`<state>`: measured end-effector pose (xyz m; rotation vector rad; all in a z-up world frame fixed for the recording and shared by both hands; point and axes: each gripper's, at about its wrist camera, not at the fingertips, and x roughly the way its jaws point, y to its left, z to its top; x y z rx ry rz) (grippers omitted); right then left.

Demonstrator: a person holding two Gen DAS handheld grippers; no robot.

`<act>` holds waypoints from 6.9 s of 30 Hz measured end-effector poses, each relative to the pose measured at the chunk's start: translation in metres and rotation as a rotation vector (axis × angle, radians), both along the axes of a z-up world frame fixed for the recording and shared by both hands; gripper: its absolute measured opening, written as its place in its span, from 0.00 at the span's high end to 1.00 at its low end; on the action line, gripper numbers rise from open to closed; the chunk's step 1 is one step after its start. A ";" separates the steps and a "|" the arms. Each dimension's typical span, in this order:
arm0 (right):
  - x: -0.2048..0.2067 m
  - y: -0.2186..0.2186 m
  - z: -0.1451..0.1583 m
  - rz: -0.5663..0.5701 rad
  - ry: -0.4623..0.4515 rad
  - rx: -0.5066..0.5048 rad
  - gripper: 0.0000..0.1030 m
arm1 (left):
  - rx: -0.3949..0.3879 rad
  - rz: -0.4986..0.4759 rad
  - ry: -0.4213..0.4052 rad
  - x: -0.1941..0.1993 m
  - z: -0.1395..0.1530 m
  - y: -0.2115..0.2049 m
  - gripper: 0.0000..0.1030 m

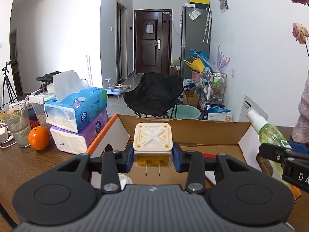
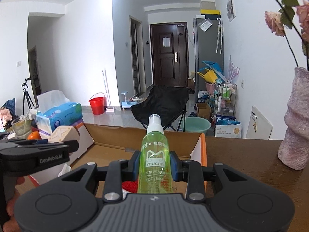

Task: Organize rigid objects
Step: 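Open the left tool to drop the adapter while the right tool releases the spray bottle, then withdraw both open tools from the box toward the remaining table items, then grasp the white medicine bottle with the right tool, then grasp the white nasal spray bottle with the left tool while the right tool holds the medicine bottle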

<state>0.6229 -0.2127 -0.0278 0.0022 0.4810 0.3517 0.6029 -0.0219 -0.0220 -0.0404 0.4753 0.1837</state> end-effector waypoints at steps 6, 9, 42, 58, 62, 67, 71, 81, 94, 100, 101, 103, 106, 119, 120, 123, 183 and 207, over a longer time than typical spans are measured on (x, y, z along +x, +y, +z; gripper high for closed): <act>0.012 0.005 -0.007 0.017 0.029 -0.012 0.71 | 0.012 0.007 0.017 0.009 -0.006 0.005 0.61; 0.015 0.004 -0.008 0.016 0.033 -0.010 0.71 | 0.015 0.007 0.034 0.013 -0.010 0.007 0.61; 0.006 0.007 0.003 -0.017 0.000 -0.063 0.00 | 0.027 0.088 0.019 0.011 -0.012 0.013 0.00; -0.015 0.001 0.010 -0.030 -0.040 -0.076 0.00 | 0.033 0.077 -0.001 -0.002 -0.005 0.004 0.00; -0.023 0.000 0.012 -0.034 -0.051 -0.076 0.00 | 0.043 0.078 -0.012 -0.010 -0.002 0.001 0.00; -0.033 -0.002 0.014 -0.037 -0.060 -0.078 0.00 | 0.045 0.073 -0.020 -0.018 0.001 0.001 0.00; -0.042 -0.002 0.015 -0.042 -0.067 -0.081 0.00 | 0.045 0.066 -0.020 -0.026 0.002 -0.001 0.00; -0.068 -0.006 0.019 -0.052 -0.079 -0.072 0.00 | 0.048 0.052 -0.029 -0.050 0.005 -0.005 0.00; -0.116 -0.011 0.024 -0.058 -0.104 -0.065 0.00 | 0.043 0.044 -0.036 -0.086 0.008 -0.003 0.00; -0.137 -0.014 0.023 -0.065 -0.106 -0.058 0.00 | 0.041 0.039 -0.031 -0.110 0.007 -0.003 0.00; -0.141 -0.015 0.022 -0.065 -0.108 -0.055 0.00 | 0.041 0.038 -0.031 -0.114 0.007 -0.003 0.00; -0.149 -0.015 0.021 -0.064 -0.112 -0.054 0.00 | 0.041 0.034 -0.027 -0.122 0.006 -0.003 0.00; -0.159 -0.016 0.020 -0.064 -0.117 -0.057 0.00 | 0.043 0.029 -0.017 -0.133 0.004 -0.003 0.00; -0.208 -0.013 0.013 -0.068 -0.140 -0.059 0.00 | 0.026 -0.007 0.013 -0.181 0.000 -0.005 0.00; -0.212 -0.012 0.012 -0.072 -0.140 -0.063 0.00 | 0.028 -0.011 0.016 -0.184 -0.001 -0.006 0.00; -0.223 -0.011 0.007 -0.077 -0.137 -0.072 0.00 | 0.031 -0.022 0.022 -0.195 -0.004 -0.008 0.00; -0.163 -0.018 -0.069 -0.197 0.124 -0.065 0.61 | -0.016 -0.007 0.159 -0.208 -0.051 0.003 0.00; -0.178 -0.046 -0.048 -0.193 0.021 -0.027 0.61 | -0.010 -0.009 0.162 -0.195 -0.054 -0.041 0.00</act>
